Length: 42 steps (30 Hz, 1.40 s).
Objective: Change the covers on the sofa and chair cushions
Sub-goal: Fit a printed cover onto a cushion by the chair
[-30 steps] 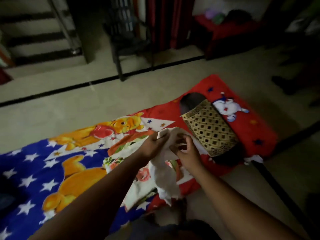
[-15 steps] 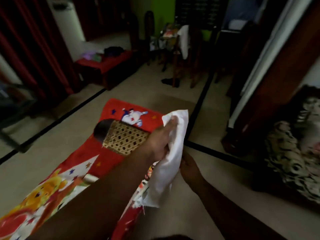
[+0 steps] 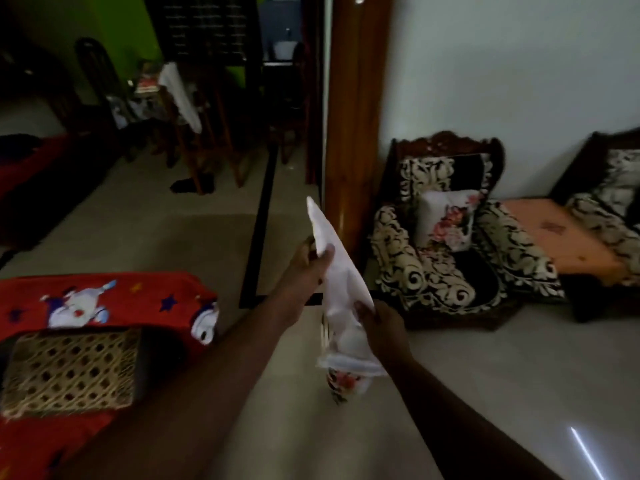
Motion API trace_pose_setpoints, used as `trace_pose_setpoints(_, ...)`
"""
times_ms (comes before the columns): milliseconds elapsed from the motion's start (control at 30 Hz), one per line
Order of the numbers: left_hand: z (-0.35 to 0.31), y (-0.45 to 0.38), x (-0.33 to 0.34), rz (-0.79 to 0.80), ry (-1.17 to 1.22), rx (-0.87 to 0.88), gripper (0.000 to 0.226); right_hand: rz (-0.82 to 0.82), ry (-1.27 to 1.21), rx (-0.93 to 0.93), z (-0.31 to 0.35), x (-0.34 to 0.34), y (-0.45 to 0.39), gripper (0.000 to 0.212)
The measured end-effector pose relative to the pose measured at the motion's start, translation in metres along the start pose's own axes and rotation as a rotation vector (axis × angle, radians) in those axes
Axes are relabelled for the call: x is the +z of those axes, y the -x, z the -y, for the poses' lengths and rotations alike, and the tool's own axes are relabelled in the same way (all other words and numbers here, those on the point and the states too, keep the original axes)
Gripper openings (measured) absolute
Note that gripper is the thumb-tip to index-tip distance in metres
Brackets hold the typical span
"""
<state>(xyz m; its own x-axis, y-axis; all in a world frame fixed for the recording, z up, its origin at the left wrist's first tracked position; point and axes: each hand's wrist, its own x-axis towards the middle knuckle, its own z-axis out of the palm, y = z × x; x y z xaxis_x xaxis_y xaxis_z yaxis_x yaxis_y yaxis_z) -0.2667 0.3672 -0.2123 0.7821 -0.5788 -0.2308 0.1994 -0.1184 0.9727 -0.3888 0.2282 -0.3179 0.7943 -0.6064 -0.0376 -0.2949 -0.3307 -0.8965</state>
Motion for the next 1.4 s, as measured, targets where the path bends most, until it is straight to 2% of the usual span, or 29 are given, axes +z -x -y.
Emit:
trace_pose_setpoints(100, 0.033, -0.017, 0.051, 0.237, -0.239, -0.014, 0.098, -0.164, 0.000, 0.057, -0.016, -0.042, -0.031, 0.035)
trace_pose_setpoints(167, 0.053, -0.032, 0.083, 0.358, -0.351, 0.006, 0.088, -0.218, 0.001, 0.117, -0.024, -0.067, -0.046, 0.034)
trace_pose_setpoints(233, 0.065, -0.049, 0.110, 0.345, -0.383, -0.009, 0.074, -0.263, -0.010, 0.120, -0.031, -0.088, -0.056, 0.030)
trace_pose_setpoints(333, 0.069, -0.091, 0.146, 0.262, -0.383, -0.059, 0.039, -0.329, -0.020, 0.174, -0.055, -0.120, -0.074, 0.037)
trace_pose_setpoints(400, 0.066, -0.116, 0.167, 0.271, -0.369, -0.073, 0.027, -0.355, -0.036, 0.221, -0.065, -0.140, -0.081, 0.037)
trace_pose_setpoints(500, 0.057, -0.150, 0.206, 0.340, -0.296, -0.146, 0.025, -0.361, -0.123, 0.301, -0.069, -0.171, -0.083, 0.032)
trace_pose_setpoints(567, 0.053, -0.167, 0.230, 0.380, -0.295, -0.159, 0.031, -0.272, -0.115, 0.345, -0.073, -0.187, -0.080, 0.024)
trace_pose_setpoints(633, 0.045, -0.183, 0.256, 0.469, -0.335, -0.146, 0.041, -0.248, -0.054, 0.370, -0.086, -0.202, -0.080, 0.044)
trace_pose_setpoints(667, 0.044, -0.190, 0.270, 0.521, -0.358, -0.134, 0.044, -0.277, -0.026, 0.371, -0.092, -0.211, -0.080, 0.046)
trace_pose_setpoints(767, 0.040, -0.201, 0.312, 0.658, -0.427, -0.049, 0.051, -0.448, 0.126, 0.383, -0.113, -0.237, -0.079, 0.026)
trace_pose_setpoints(867, 0.040, -0.210, 0.356, 0.709, -0.536, 0.061, 0.046, -0.626, 0.221, 0.508, -0.136, -0.271, -0.076, 0.013)
trace_pose_setpoints(933, 0.038, -0.218, 0.385, 0.728, -0.640, 0.144, 0.046, -0.742, 0.282, 0.600, -0.147, -0.297, -0.072, 0.014)
trace_pose_setpoints(1000, 0.034, -0.222, 0.418, 0.758, -0.791, 0.273, 0.057, -0.845, 0.275, 0.653, -0.161, -0.326, -0.068, 0.012)
trace_pose_setpoints(1033, 0.031, -0.222, 0.436, 0.777, -0.869, 0.342, 0.065, -0.877, 0.257, 0.656, -0.168, -0.340, -0.069, 0.011)
trace_pose_setpoints(1133, 0.024, -0.217, 0.491, 0.873, -1.088, 0.474, 0.077, -0.902, 0.224, 0.566, -0.189, -0.383, -0.080, 0.028)
trace_pose_setpoints(1200, 0.022, -0.213, 0.531, 0.893, -1.205, 0.544, 0.064, -0.896, 0.203, 0.506, -0.197, -0.416, -0.091, 0.031)
trace_pose_setpoints(1300, 0.018, -0.218, 0.585, 0.799, -1.207, 0.582, 0.026, -0.884, 0.203, 0.439, -0.204, -0.461, -0.103, 0.026)
trace_pose_setpoints(1400, 0.005, -0.230, 0.631, 0.739, -1.067, 0.522, 0.018, -0.840, 0.265, 0.399, -0.216, -0.505, -0.105, 0.033)
